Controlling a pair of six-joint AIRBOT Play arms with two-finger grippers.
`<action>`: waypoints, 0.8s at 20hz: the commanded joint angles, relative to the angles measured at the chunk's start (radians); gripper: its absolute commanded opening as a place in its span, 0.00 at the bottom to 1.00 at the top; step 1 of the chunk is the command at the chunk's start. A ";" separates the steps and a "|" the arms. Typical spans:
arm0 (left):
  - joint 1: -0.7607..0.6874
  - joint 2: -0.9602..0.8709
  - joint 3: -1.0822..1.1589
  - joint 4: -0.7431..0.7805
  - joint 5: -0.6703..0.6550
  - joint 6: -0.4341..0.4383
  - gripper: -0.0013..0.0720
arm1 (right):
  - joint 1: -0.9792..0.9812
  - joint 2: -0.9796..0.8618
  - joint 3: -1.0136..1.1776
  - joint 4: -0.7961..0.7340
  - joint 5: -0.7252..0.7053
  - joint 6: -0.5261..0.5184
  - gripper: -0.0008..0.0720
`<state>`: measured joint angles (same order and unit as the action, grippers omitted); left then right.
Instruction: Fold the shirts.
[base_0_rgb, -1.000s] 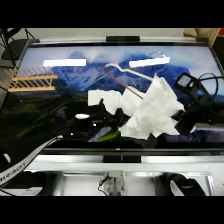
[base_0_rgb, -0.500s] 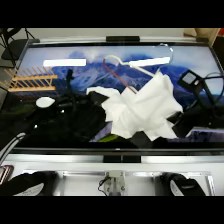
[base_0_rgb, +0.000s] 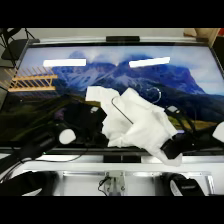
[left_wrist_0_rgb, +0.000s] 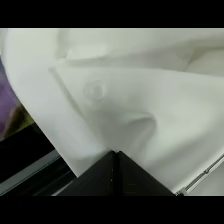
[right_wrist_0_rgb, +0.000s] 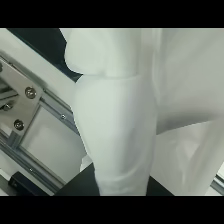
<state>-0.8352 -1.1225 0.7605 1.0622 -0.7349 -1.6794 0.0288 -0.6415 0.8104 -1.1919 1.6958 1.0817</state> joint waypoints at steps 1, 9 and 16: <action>-0.138 -0.031 -0.044 0.082 0.082 -0.163 0.23 | 0.000 0.048 -0.060 -0.031 -0.068 0.017 0.08; 0.218 -0.010 0.094 0.056 0.017 -0.152 0.78 | 0.000 0.048 -0.060 -0.019 -0.136 0.014 0.08; 0.285 -0.318 0.108 -0.439 -0.009 0.290 0.79 | 0.000 0.048 -0.060 -0.021 -0.149 0.019 0.08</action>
<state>-0.5655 -1.3338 0.8612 0.8574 -0.7578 -1.5852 0.0284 -0.5945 0.7513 -1.2129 1.5524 1.0966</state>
